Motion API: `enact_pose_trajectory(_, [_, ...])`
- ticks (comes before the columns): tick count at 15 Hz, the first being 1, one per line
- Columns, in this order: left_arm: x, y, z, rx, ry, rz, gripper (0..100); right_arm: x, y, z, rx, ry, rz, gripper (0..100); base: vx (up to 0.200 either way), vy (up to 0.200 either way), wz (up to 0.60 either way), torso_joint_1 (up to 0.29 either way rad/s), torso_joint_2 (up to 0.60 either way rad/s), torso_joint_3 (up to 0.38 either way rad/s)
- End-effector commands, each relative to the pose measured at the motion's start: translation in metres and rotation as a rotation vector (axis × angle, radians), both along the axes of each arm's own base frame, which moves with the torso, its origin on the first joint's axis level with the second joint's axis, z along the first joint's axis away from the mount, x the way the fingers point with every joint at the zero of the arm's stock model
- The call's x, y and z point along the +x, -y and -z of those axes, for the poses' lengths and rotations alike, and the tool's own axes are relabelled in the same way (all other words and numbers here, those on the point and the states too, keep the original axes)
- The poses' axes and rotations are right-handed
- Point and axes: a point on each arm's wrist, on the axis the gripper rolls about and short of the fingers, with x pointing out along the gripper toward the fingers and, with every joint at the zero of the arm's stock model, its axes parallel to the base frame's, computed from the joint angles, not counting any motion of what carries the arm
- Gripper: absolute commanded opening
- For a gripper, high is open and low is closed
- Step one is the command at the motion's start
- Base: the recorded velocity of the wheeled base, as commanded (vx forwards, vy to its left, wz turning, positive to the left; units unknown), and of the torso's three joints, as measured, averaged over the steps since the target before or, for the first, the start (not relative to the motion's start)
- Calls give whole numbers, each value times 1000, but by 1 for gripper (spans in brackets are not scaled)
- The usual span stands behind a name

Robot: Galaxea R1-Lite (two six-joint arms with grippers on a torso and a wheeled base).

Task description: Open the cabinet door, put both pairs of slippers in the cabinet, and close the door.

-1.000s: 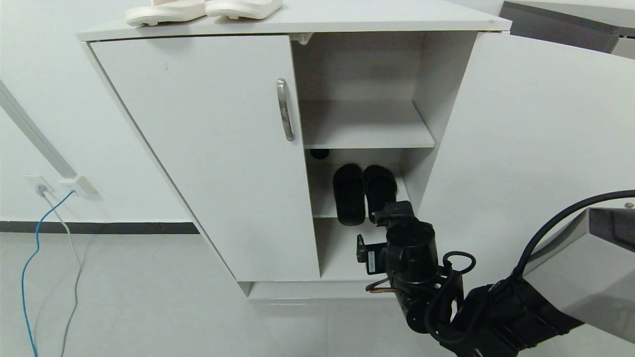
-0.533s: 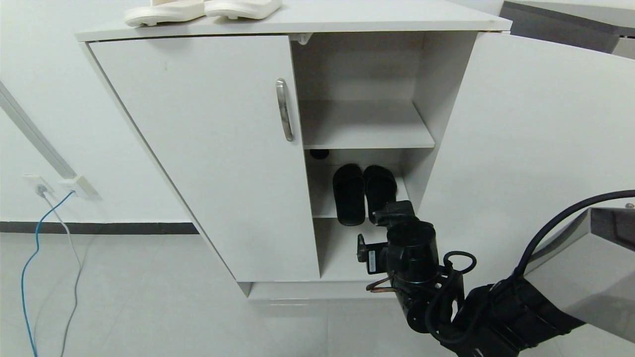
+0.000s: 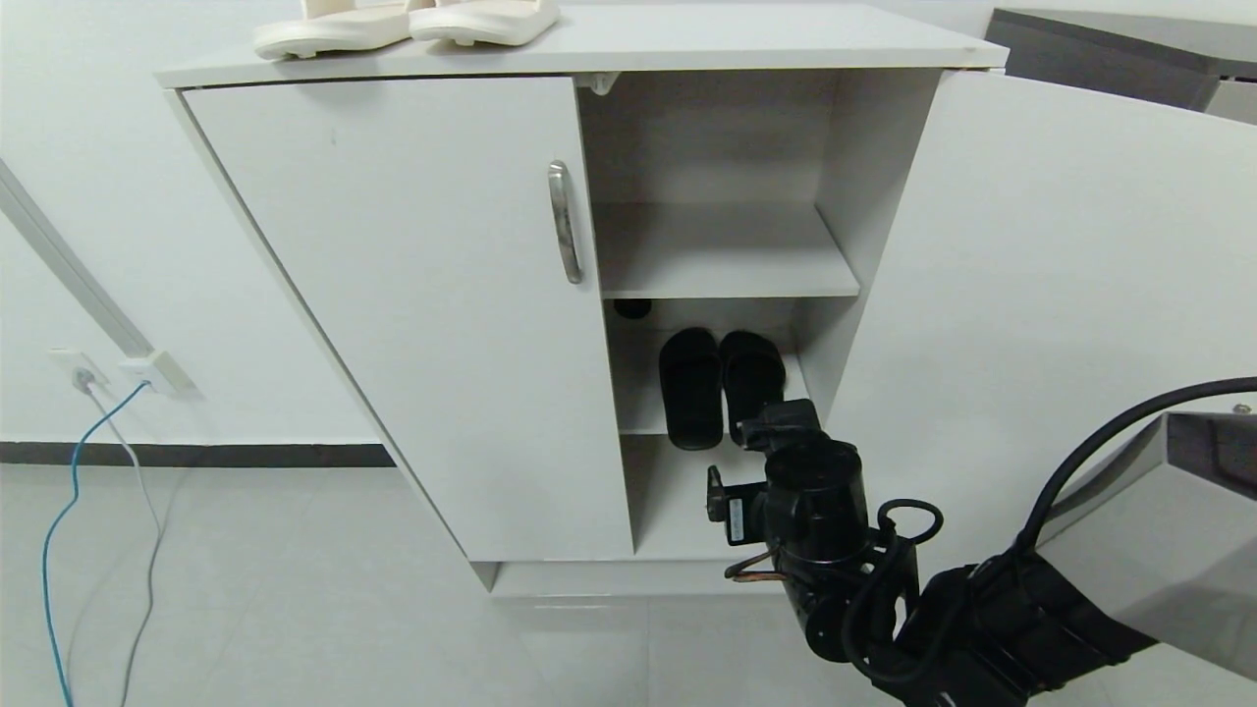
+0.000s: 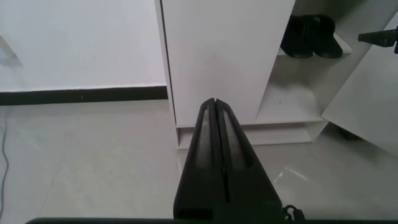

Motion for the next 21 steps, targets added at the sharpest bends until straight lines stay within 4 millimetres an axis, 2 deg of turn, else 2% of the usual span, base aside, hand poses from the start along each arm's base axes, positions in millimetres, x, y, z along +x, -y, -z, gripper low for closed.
enact_pose_trajectory(1, [0,0,0,0,-2,1,0,0,-1,1,-2,-2,-2,100,0,0,0,2,2,139])
enact_pose_trajectory(14, [0,0,0,-2,-2,-2,0,-3,3,6,-11,5,-5,100,0,0,0,0,1,195])
enact_pose_trajectory(19, [0,0,0,-2,-2,-2,0,-3,3,8,-14,3,-5,100,0,0,0,3,1,34])
enact_pose_trajectory(21, [0,0,0,-2,-2,-2,0,-3,3,8,-14,3,-5,100,0,200,0,5,0,2])
